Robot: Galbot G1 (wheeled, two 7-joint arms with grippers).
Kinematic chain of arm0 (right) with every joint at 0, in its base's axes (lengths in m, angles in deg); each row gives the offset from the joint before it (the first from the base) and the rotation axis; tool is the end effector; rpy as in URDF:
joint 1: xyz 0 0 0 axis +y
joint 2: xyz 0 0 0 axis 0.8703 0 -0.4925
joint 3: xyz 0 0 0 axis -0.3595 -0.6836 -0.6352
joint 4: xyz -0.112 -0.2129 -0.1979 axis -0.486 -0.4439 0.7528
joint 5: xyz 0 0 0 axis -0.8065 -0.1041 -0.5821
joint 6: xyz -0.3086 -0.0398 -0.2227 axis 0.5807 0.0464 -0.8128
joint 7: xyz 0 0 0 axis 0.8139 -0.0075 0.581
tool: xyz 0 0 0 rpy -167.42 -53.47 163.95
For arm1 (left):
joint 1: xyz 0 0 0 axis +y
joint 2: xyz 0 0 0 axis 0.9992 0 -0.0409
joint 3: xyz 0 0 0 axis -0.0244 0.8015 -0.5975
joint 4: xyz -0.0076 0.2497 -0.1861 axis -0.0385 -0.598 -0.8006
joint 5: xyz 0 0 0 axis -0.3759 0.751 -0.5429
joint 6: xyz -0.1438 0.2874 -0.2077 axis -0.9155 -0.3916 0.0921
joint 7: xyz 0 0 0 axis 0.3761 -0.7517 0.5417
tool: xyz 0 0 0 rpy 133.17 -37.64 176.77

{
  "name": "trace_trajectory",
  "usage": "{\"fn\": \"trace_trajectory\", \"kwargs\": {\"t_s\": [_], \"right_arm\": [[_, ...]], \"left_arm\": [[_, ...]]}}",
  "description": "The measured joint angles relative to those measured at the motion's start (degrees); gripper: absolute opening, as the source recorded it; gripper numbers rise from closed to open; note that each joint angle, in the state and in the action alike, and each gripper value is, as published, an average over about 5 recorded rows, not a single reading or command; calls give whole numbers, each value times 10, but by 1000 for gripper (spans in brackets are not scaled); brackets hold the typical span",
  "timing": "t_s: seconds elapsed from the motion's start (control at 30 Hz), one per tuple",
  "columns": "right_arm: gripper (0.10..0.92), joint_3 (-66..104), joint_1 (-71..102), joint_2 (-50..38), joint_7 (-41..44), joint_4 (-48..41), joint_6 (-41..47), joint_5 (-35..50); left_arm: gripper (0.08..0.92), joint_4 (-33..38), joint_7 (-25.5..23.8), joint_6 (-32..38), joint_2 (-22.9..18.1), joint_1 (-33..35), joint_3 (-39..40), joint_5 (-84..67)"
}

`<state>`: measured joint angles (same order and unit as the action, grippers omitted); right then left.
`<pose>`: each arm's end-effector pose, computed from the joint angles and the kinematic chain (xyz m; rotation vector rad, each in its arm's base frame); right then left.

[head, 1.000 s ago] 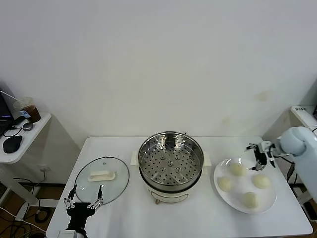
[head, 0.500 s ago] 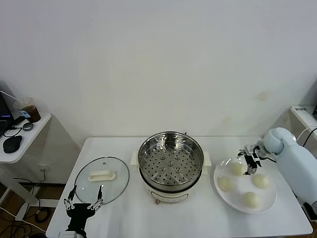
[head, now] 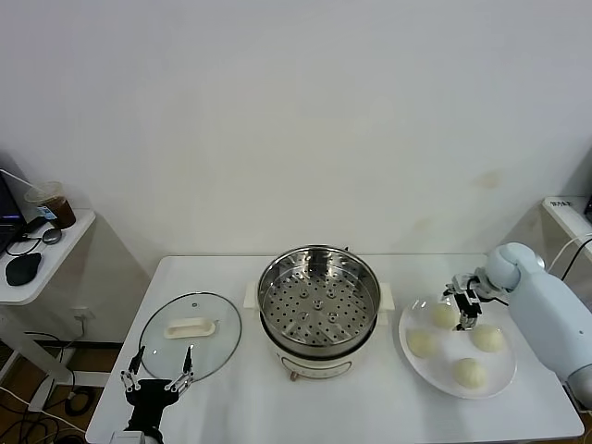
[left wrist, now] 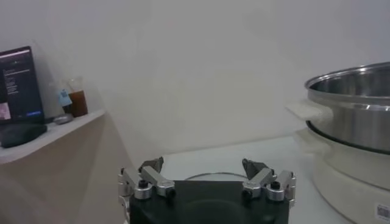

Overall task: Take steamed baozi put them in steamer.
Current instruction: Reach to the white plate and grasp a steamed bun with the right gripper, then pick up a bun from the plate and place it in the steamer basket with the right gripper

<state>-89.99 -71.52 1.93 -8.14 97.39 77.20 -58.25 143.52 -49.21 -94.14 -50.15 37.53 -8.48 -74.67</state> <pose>0.5359 -0.2098 -0.2262 1.2088 -1.3759 1.4066 0.1792 0.0513 -0.2820 0.1386 -2.9301 -0.2901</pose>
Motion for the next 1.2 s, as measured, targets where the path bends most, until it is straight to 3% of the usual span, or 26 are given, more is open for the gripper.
{"fn": "trace_trajectory", "kwargs": {"t_s": [0.23, 0.5, 0.83, 1.2], "right_arm": [[815, 0, 0, 6, -8, -10, 1, -4], [623, 2, 1, 5, -8, -13, 0, -4], [496, -2, -8, -8, 1, -2, 6, 10], [475, -58, -82, -13, 26, 25, 17, 81]], "left_arm": [[823, -1, 0, 0, -2, 0, 1, 1], [823, -2, 0, 0, -1, -1, 2, 1], [823, -4, 0, 0, -1, -5, 6, 3], [823, -2, 4, 0, -3, -14, 10, 3]]}}
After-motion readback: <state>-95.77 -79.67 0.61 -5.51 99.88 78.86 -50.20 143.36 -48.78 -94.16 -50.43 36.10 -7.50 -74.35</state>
